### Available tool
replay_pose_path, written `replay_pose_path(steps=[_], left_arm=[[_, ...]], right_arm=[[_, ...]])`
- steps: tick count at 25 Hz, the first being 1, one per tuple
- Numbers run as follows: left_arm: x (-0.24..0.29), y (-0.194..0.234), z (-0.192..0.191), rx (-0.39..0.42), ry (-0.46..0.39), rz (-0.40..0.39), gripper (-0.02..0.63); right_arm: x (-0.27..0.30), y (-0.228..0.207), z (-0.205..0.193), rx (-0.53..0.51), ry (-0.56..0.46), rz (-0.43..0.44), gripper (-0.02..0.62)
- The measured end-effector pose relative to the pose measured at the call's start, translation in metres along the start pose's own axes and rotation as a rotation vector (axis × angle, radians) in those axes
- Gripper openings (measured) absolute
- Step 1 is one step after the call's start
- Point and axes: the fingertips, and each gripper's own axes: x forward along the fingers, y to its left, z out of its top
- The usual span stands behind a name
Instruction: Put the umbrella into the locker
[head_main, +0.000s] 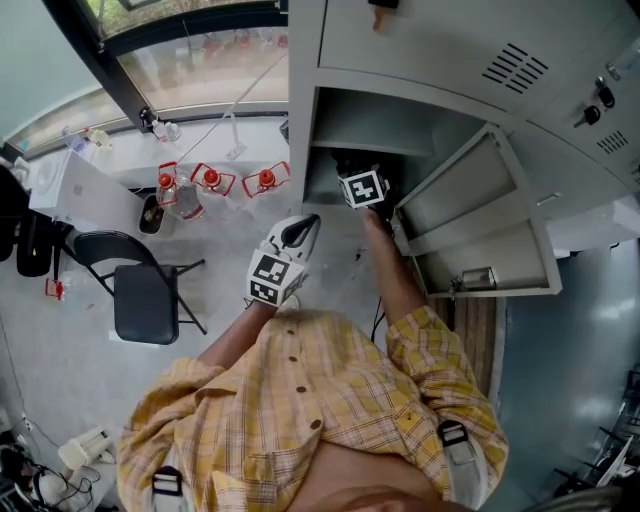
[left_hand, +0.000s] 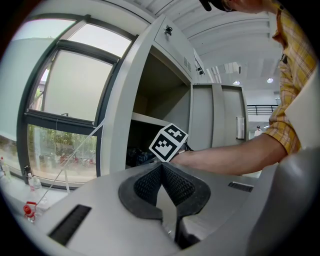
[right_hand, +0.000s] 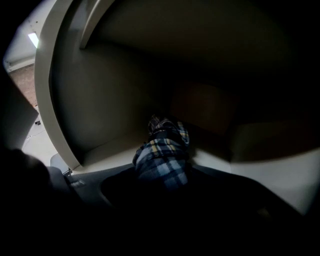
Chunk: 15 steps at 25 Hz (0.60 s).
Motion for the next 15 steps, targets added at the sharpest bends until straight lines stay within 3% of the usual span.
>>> replay_pose_path(steps=[6,15], left_arm=[[-0.003,-0.001,-0.001,-0.009,0.000,0.006,0.004],[-0.005,-0.007,-0.001,-0.022,-0.003,-0.004,0.003]], right_arm=[[0.002,0.000,-0.009,-0.008,0.030,0.002,0.240],[-0.015,-0.014,0.007,0.024,-0.051,-0.042,0.317]])
